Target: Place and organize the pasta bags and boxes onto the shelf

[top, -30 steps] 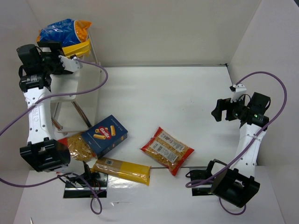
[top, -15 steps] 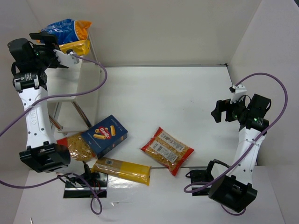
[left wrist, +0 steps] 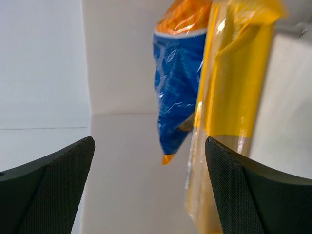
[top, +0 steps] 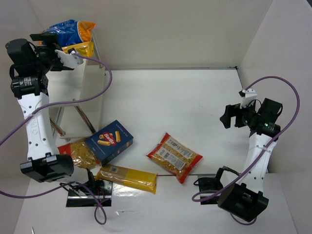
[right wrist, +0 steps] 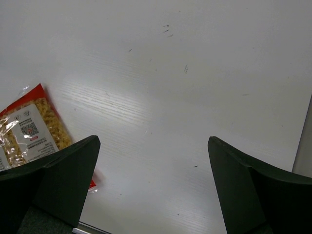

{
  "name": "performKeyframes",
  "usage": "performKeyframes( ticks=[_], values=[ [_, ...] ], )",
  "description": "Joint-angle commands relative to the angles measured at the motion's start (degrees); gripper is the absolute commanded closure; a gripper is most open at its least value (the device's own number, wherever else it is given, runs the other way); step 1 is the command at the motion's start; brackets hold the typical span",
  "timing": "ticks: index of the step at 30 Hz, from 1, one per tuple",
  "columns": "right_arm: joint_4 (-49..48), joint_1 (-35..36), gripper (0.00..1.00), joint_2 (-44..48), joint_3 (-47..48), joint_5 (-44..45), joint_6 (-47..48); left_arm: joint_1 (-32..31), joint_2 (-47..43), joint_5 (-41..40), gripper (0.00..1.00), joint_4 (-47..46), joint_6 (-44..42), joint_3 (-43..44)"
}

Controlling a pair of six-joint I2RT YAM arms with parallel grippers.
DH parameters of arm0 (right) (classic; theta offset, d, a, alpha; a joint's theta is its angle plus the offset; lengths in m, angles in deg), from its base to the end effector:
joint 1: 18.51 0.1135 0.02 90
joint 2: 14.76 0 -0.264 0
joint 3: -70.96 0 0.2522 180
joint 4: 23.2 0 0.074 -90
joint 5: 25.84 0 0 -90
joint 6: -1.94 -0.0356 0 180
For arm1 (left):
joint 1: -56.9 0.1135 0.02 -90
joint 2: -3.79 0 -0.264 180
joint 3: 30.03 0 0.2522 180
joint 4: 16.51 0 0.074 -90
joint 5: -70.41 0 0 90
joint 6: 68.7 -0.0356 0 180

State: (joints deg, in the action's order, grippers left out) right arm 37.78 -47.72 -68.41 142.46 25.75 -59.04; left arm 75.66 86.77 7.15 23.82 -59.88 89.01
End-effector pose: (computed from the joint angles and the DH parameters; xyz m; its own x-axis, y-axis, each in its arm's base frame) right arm 0.1661 -0.0675 0.3338 -0.5153 -0.1474 -0.8442 -0.3012 0.9534 0.0174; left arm 0.2865 0.0804 0.5161 0.1252 0.9745 -0.1860 0.0908 0.1754 0.9803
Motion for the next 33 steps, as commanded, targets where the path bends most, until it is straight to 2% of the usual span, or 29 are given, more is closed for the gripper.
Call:
performKeyframes(
  ticks=[1,4,10,15,19,26,33],
  values=[
    [0.0,0.6,0.0,1.0,1.0,-1.0,0.2,-2.0,-6.5,5.1,0.01,5.9,6.8,1.1],
    [0.0,1.3,0.0,1.0,1.0,-1.0,0.2,-5.1,-10.9,6.4,0.01,9.8,11.5,0.0],
    [0.0,3.0,0.0,1.0,1.0,-1.0,-0.4,-9.9,-17.1,11.0,0.01,13.1,28.6,0.0],
    [0.0,3.0,0.0,1.0,1.5,-1.5,-1.4,-10.4,-22.1,14.5,0.01,14.2,43.5,-1.9],
    [0.0,3.5,0.0,1.0,2.1,-0.8,-1.9,-10.4,-27.7,14.5,0.01,15.8,49.5,-6.6],
    [0.5,7.2,0.0,-1.7,4.0,3.8,-3.8,-10.4,-39.9,-0.1,0.01,20.5,58.2,-16.9],
    [0.0,11.3,0.0,-6.2,6.2,8.2,-5.0,-10.4,-44.9,-3.2,0.0,33.3,64.9,-18.4]
  ],
)
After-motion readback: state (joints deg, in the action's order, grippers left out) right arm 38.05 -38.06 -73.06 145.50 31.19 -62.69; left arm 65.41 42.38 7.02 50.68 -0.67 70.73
